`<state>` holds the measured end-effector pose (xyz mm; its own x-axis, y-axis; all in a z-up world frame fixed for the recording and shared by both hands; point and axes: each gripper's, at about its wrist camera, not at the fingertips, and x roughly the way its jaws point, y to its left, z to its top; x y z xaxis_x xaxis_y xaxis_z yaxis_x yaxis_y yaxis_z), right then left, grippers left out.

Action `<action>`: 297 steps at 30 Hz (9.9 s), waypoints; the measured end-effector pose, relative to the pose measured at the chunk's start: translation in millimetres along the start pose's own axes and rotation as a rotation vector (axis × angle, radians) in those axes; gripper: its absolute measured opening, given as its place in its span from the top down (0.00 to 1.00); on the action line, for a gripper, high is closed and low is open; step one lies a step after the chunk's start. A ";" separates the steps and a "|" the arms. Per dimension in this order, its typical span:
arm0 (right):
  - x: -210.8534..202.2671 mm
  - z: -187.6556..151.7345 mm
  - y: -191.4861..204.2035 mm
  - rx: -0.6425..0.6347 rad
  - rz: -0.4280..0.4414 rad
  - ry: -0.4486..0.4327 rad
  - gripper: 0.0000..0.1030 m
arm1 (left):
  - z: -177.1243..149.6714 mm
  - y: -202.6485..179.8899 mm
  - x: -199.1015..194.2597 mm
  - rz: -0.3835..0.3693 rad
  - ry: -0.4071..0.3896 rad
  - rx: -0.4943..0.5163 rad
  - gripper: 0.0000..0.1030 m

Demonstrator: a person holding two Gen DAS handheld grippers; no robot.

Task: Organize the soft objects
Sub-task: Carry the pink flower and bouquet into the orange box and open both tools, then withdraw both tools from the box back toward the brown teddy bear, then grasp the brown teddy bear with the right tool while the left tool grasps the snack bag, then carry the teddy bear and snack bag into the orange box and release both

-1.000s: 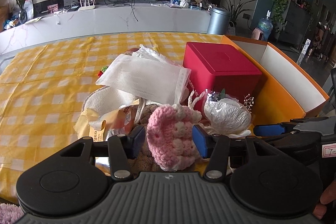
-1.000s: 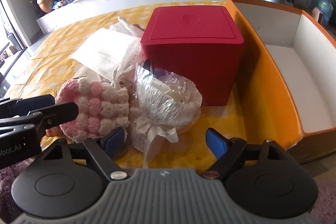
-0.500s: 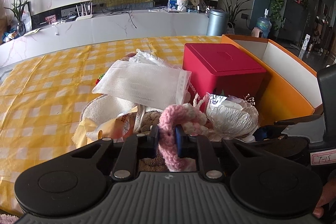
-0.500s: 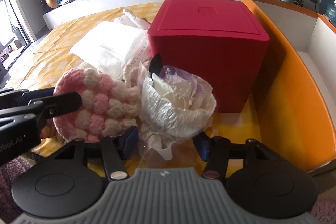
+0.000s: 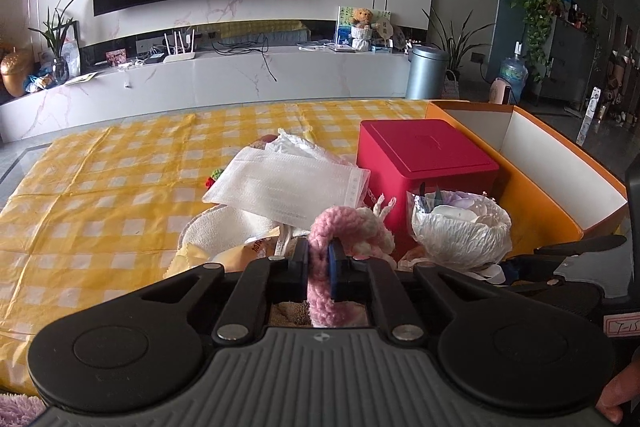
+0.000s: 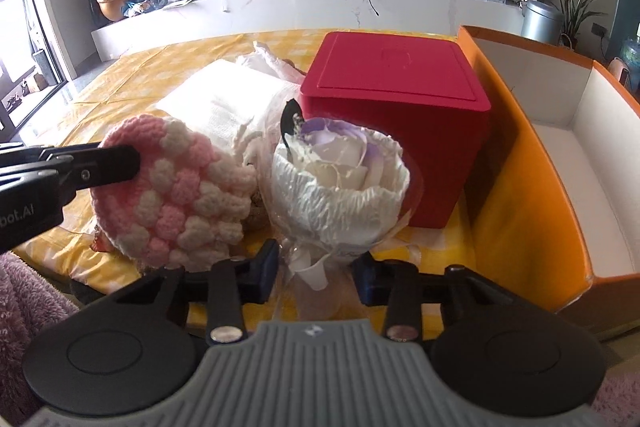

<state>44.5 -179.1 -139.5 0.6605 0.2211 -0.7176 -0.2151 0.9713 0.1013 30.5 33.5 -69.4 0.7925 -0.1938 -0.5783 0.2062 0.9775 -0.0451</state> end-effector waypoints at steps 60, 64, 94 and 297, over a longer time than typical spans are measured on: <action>-11.3 57.5 -216.2 -0.157 -0.217 0.381 0.83 | 70.9 -235.3 159.8 -0.391 0.428 0.594 0.90; -0.6 52.4 -219.1 -0.182 -0.210 0.421 0.83 | 60.1 -238.0 178.3 -0.392 0.476 0.601 0.90; -79.6 66.5 -189.6 -0.128 -0.332 0.230 0.43 | 98.7 -194.0 70.8 -0.328 0.243 0.517 0.55; -69.6 81.1 -183.9 -0.314 -0.230 0.009 0.56 | 136.2 -197.4 126.0 -0.296 0.311 0.308 0.74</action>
<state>96.5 -366.1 -52.3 0.7111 -0.0016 -0.7031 -0.2728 0.9210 -0.2780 167.8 -195.2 -22.4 0.4766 -0.3779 -0.7938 0.5914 0.8059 -0.0286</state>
